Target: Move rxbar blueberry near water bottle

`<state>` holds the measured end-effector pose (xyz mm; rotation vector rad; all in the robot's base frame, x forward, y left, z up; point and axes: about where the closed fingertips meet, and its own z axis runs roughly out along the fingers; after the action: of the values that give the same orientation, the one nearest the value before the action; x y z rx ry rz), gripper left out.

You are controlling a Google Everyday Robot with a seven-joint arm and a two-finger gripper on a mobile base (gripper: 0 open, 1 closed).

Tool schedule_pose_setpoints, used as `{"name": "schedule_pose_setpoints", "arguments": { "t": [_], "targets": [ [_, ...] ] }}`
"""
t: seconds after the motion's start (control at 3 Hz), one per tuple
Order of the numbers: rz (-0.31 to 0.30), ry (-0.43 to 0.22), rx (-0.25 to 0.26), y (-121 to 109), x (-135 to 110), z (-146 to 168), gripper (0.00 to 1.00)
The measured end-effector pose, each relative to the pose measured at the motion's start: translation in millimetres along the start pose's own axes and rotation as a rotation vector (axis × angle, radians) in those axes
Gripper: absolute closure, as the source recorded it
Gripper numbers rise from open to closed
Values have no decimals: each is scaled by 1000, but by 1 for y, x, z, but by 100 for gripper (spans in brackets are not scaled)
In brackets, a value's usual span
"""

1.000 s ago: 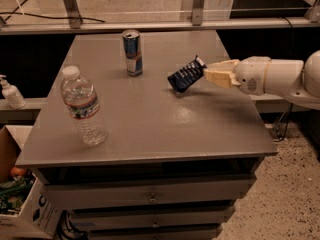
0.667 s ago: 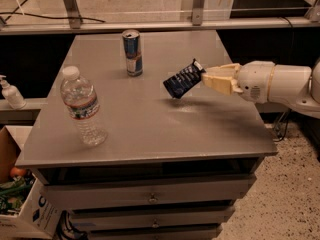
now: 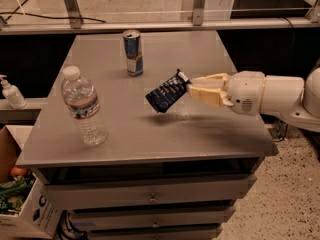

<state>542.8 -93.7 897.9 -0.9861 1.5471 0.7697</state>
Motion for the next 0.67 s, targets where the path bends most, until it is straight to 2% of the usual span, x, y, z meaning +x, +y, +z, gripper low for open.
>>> {"name": "schedule_pose_setpoints", "arguments": {
  "t": [0.67],
  "targets": [
    [25, 9, -136, 50, 8, 42, 100]
  ]
}}
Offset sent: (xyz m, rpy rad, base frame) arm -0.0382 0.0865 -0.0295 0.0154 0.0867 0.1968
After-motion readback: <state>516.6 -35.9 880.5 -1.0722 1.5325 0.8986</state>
